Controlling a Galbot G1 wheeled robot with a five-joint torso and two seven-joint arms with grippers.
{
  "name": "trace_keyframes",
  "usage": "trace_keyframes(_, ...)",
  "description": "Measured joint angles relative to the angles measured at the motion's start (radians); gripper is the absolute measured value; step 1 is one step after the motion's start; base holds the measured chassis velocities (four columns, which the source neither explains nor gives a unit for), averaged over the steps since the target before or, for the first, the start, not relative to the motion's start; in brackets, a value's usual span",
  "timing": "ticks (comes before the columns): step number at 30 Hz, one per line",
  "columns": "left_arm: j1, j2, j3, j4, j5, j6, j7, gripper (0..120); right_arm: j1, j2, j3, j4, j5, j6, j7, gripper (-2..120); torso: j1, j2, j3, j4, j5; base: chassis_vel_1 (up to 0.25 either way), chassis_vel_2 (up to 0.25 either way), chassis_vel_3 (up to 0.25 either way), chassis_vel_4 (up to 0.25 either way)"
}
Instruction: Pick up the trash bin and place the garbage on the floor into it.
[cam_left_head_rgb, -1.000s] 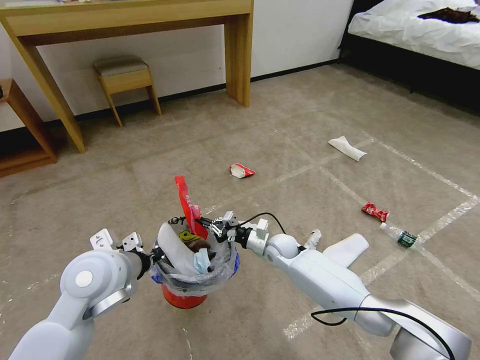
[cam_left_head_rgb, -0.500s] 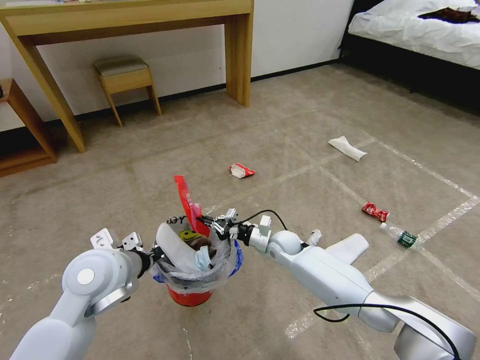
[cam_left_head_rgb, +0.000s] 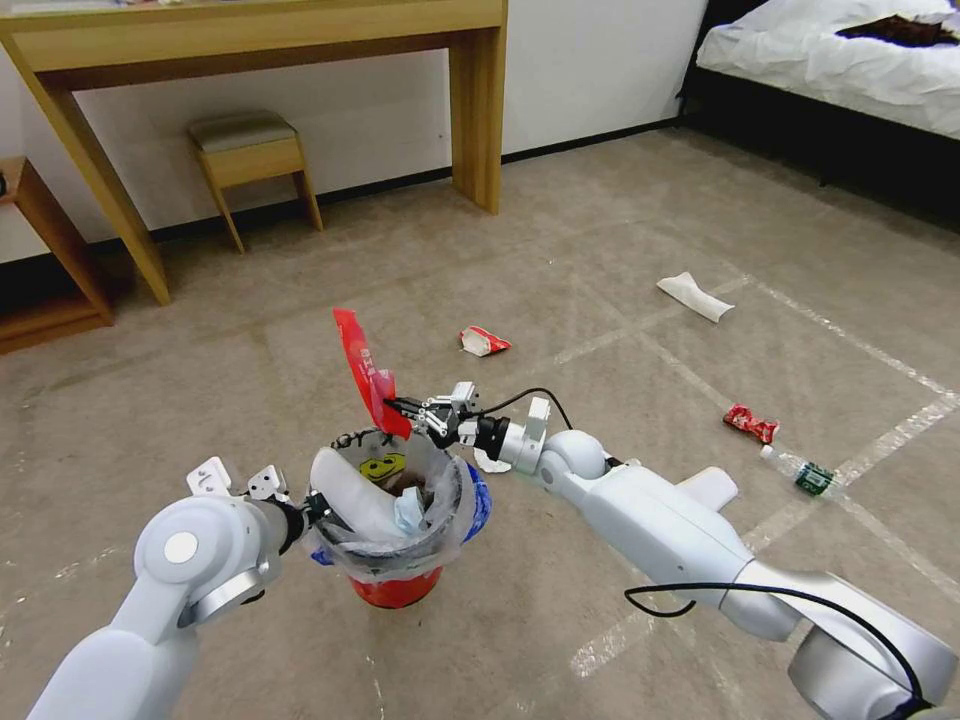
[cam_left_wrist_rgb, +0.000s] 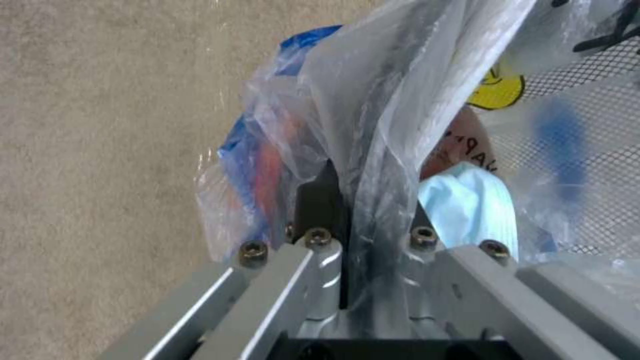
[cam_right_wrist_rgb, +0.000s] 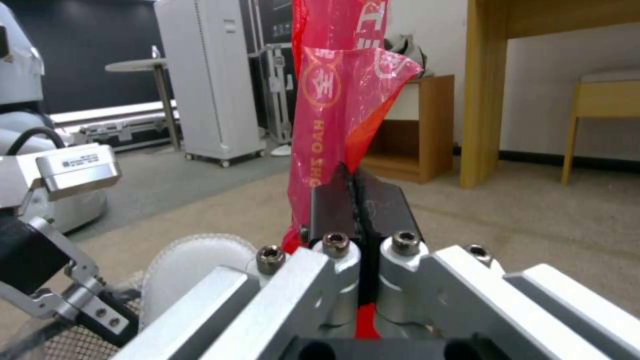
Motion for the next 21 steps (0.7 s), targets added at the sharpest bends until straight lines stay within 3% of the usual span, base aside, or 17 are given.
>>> trace_keyframes(21, -0.021, -0.004, -0.002, 0.018, -0.002, 0.001, 0.001, 4, -0.014, -0.063, -0.041, 0.011, -0.067, 0.016, -0.023, 0, 0.0, 0.0, 0.0, 0.0, 0.0001, 0.0, 0.0, 0.0, 0.0)
